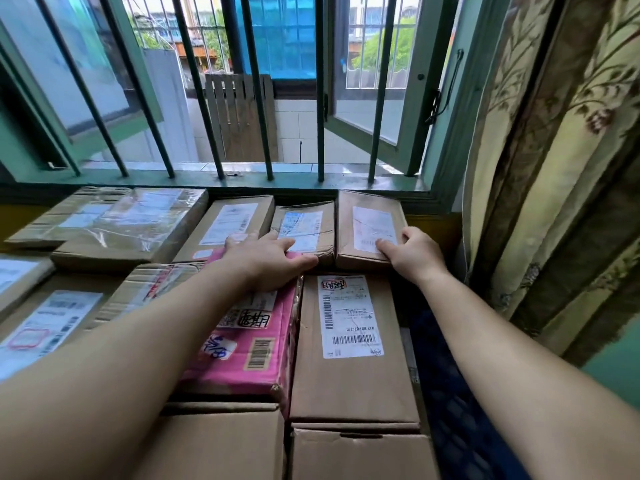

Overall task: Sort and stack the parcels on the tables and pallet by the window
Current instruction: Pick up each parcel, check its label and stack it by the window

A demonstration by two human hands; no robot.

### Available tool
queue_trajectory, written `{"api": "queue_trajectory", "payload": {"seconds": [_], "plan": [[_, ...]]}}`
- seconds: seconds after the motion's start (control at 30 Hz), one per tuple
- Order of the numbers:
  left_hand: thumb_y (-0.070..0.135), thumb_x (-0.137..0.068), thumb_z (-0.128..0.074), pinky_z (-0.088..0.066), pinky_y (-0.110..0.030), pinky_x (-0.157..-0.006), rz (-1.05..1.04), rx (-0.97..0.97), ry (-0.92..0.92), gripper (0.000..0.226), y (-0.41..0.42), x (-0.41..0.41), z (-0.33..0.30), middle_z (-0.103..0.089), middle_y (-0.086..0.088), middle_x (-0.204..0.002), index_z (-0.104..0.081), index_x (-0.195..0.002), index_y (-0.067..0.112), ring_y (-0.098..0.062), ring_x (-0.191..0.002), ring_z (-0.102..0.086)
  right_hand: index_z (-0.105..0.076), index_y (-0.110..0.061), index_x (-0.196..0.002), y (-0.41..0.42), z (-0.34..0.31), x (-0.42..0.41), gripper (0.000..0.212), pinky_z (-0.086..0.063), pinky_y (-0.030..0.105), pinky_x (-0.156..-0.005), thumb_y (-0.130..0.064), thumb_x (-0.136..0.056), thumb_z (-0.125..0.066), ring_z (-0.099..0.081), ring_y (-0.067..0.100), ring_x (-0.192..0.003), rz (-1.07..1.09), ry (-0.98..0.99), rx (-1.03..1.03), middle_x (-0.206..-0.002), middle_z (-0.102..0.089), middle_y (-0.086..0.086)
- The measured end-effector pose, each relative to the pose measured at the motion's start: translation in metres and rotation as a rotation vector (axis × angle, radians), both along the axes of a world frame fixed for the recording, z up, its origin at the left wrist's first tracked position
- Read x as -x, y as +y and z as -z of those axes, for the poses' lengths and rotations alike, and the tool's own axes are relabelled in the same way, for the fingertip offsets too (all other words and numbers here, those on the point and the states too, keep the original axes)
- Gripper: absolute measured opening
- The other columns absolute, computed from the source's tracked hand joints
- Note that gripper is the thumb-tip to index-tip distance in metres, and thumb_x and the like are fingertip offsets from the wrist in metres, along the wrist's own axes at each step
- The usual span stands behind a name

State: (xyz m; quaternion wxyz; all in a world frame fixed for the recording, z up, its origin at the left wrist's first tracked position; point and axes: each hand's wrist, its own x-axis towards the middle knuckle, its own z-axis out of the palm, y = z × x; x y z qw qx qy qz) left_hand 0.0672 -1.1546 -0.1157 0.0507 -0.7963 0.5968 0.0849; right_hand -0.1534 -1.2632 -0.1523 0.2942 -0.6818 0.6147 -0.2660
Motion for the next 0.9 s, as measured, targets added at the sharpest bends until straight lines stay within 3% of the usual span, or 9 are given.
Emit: {"api": "queue_trajectory", "payload": {"seconds": [0.17, 0.3, 0.43, 0.53, 0.7, 0.9], "plan": [[0.088, -0.075, -0.021, -0.018, -0.059, -0.109, 0.037, -0.068, -0.002, 0.083, -0.008, -0.002, -0.004, -0.028, 0.006, -0.155, -0.033, -0.144, 0.042, -0.023, -0.141, -0.026, -0.050, -0.018, -0.139, -0.011, 0.002, -0.005, 0.062, -0.042, 0.030, -0.087, -0.041, -0.085, -0.070, -0.055, 0.027, -0.116, -0.020, 0.002, -0.048, -0.137, -0.054, 0.009], [0.091, -0.063, -0.014, -0.025, -0.057, -0.106, 0.068, -0.084, 0.042, 0.085, -0.010, -0.002, -0.005, -0.044, 0.001, -0.144, -0.049, -0.125, 0.046, -0.025, -0.132, -0.039, -0.050, -0.025, -0.141, -0.020, 0.001, -0.009, 0.065, -0.043, 0.030, -0.089, -0.051, -0.084, -0.069, -0.055, 0.025, -0.118, -0.067, -0.005, -0.087, -0.138, -0.054, 0.005], [0.090, -0.073, -0.018, -0.016, -0.063, -0.109, 0.041, -0.085, 0.014, 0.078, -0.009, -0.002, -0.004, -0.030, 0.004, -0.154, -0.041, -0.135, 0.049, -0.029, -0.142, -0.024, -0.051, -0.027, -0.140, -0.017, 0.006, -0.015, 0.067, -0.046, 0.032, -0.086, -0.055, -0.083, -0.069, -0.056, 0.025, -0.114, -0.084, 0.010, -0.085, -0.134, -0.056, 0.004], [0.089, -0.074, -0.019, -0.012, -0.063, -0.111, 0.023, -0.096, 0.023, 0.076, -0.007, -0.001, -0.003, -0.020, 0.005, -0.159, -0.036, -0.138, 0.051, -0.034, -0.145, -0.015, -0.051, -0.025, -0.140, -0.021, 0.003, -0.014, 0.066, -0.046, 0.033, -0.092, -0.054, -0.083, -0.069, -0.055, 0.025, -0.115, -0.116, 0.040, -0.101, -0.135, -0.056, 0.005], [0.087, -0.076, -0.019, -0.017, -0.057, -0.109, 0.037, -0.066, -0.010, 0.075, -0.003, 0.000, -0.002, -0.026, 0.006, -0.157, -0.036, -0.138, 0.049, -0.035, -0.141, -0.024, -0.042, -0.016, -0.148, -0.037, -0.004, -0.011, 0.076, -0.039, 0.030, -0.103, -0.045, -0.085, -0.072, -0.051, 0.023, -0.127, -0.155, -0.044, -0.147, -0.147, -0.049, 0.005], [0.083, -0.080, -0.023, -0.020, -0.054, -0.107, 0.031, -0.025, -0.011, 0.070, -0.002, 0.002, -0.001, -0.037, 0.006, -0.152, -0.038, -0.137, 0.047, -0.032, -0.137, -0.030, -0.046, -0.016, -0.145, -0.037, 0.002, -0.023, 0.071, -0.043, 0.029, -0.092, -0.036, -0.084, -0.076, -0.056, 0.020, -0.112, -0.156, -0.096, -0.151, -0.136, -0.055, 0.005]]}}
